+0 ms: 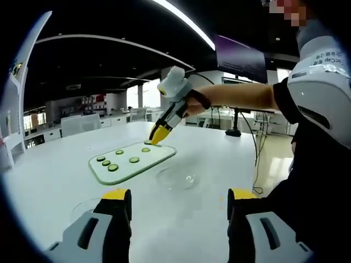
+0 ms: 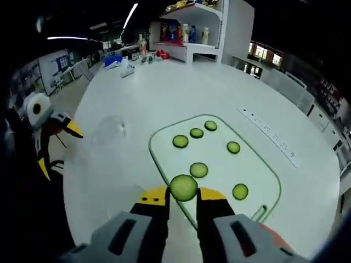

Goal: Open the petri dish lid, add cucumber slices into the petri dish, and close the lid

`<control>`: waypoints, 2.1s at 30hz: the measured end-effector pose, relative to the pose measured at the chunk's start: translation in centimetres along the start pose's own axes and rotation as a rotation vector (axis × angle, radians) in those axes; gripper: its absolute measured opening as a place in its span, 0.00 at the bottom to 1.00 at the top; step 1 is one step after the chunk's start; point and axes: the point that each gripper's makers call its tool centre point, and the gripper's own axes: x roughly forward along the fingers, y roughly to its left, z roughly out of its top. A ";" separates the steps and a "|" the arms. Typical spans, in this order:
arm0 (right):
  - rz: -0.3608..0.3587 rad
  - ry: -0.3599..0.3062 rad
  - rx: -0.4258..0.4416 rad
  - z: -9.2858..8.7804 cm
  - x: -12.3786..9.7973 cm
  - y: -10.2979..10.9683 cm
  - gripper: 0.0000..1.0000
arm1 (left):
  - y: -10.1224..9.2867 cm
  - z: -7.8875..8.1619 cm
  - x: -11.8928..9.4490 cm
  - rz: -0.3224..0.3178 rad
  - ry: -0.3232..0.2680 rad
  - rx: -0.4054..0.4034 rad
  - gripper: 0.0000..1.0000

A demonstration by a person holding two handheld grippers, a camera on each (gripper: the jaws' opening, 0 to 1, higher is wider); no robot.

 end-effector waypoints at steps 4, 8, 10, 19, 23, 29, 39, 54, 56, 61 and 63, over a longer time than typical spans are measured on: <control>0.036 -0.005 -0.023 -0.1 -0.7 2.2 0.17 | 0.0 -0.1 0.0 -0.002 0.003 -0.001 0.70; 0.062 0.006 -0.050 -0.8 -1.4 4.1 0.17 | 0.1 0.0 0.1 -0.001 0.001 -0.003 0.70; 0.070 0.015 -0.064 -1.2 -1.7 4.8 0.17 | 0.1 0.0 0.1 -0.002 0.001 -0.002 0.70; 0.104 0.050 -0.087 -2.9 -1.3 6.8 0.17 | -0.3 0.6 0.2 -0.015 -0.011 -0.004 0.70; 0.119 0.059 -0.086 -3.5 -0.7 7.4 0.17 | -0.4 0.7 0.2 -0.018 -0.010 0.005 0.70; 0.134 0.090 -0.090 -5.0 0.8 8.1 0.17 | -0.2 0.3 0.1 -0.012 -0.001 0.004 0.70; 0.134 0.130 -0.121 -6.6 2.3 8.6 0.17 | -0.2 0.2 0.3 -0.018 0.006 0.005 0.70; 0.142 0.148 -0.107 -6.9 2.3 8.6 0.17 | 0.1 0.0 0.2 -0.008 0.009 0.000 0.70; 0.142 0.148 -0.103 -6.9 2.3 8.6 0.18 | 0.2 -0.1 0.2 -0.003 0.011 0.003 0.70; 0.144 0.149 -0.099 -6.9 2.4 8.5 0.18 | 0.2 0.1 0.1 -0.003 0.006 -0.002 0.70; 0.142 0.150 -0.101 -6.9 2.4 8.5 0.18 | 0.3 -0.1 0.1 0.001 0.008 -0.005 0.70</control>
